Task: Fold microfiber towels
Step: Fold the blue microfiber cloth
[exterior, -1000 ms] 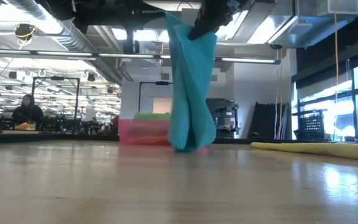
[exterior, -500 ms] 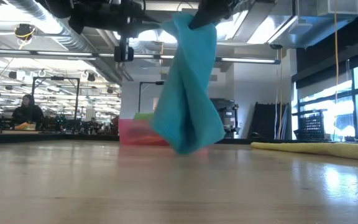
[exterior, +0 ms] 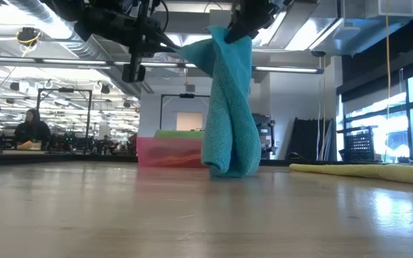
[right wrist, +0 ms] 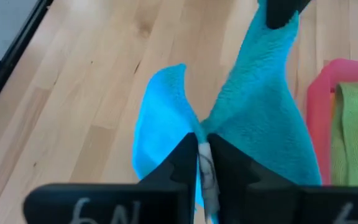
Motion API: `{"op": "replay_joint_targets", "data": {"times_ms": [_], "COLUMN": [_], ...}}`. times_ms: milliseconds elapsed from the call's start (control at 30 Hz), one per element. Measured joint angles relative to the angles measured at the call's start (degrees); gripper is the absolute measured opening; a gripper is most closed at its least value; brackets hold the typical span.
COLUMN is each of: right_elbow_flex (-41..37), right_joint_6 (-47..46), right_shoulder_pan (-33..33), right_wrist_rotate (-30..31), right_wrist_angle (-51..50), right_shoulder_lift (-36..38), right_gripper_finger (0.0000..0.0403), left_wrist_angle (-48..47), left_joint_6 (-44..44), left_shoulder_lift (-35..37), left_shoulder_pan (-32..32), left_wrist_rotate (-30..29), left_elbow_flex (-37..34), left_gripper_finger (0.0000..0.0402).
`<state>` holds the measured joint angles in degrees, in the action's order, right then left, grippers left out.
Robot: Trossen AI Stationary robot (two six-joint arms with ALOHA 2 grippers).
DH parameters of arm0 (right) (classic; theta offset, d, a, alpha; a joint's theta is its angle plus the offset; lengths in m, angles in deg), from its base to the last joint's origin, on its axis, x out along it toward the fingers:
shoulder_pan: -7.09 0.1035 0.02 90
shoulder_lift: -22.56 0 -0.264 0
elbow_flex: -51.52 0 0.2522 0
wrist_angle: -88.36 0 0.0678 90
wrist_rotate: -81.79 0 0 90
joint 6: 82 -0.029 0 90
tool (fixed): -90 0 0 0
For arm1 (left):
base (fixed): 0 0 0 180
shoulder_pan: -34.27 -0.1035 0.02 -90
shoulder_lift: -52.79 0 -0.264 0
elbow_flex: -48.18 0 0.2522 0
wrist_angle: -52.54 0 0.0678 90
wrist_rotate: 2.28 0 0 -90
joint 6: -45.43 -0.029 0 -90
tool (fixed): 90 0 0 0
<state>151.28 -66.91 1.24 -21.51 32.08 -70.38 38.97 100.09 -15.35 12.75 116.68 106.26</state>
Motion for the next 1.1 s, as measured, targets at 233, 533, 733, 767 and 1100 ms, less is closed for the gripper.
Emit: {"op": "replay_joint_targets", "data": {"times_ms": [233,533,733,767,1100], "right_elbow_flex": [0.0,0.0,0.0,0.0,1.09], "right_joint_6": [0.15,0.43,-4.26,-5.22,-20.54], "right_shoulder_pan": [0.05,-0.04,-0.71,-0.74,-0.87], "right_wrist_rotate": [-0.27,0.67,0.74,0.74,5.08], "right_wrist_angle": [0.16,2.51,2.43,2.64,17.09], "right_shoulder_lift": [0.0,-0.18,-0.73,-0.91,-0.76], "right_gripper_finger": [0.0043,0.0008,0.0065,0.0078,0.0194], "left_wrist_angle": [-5.13,-15.18,-15.26,-15.26,-19.44], "left_joint_6": [-2.45,-7.29,-5.77,-5.42,-4.63], "left_shoulder_lift": [0.0,-0.11,-0.11,-0.11,-0.13], "left_shoulder_pan": [0.05,0.05,0.16,0.16,0.24], "left_wrist_rotate": [-1.93,-2.56,-2.59,-2.81,-8.03], "left_elbow_flex": [3.26,11.04,15.24,15.78,18.84], "left_gripper_finger": [0.0,0.0,0.0,0.0,0.0]}}
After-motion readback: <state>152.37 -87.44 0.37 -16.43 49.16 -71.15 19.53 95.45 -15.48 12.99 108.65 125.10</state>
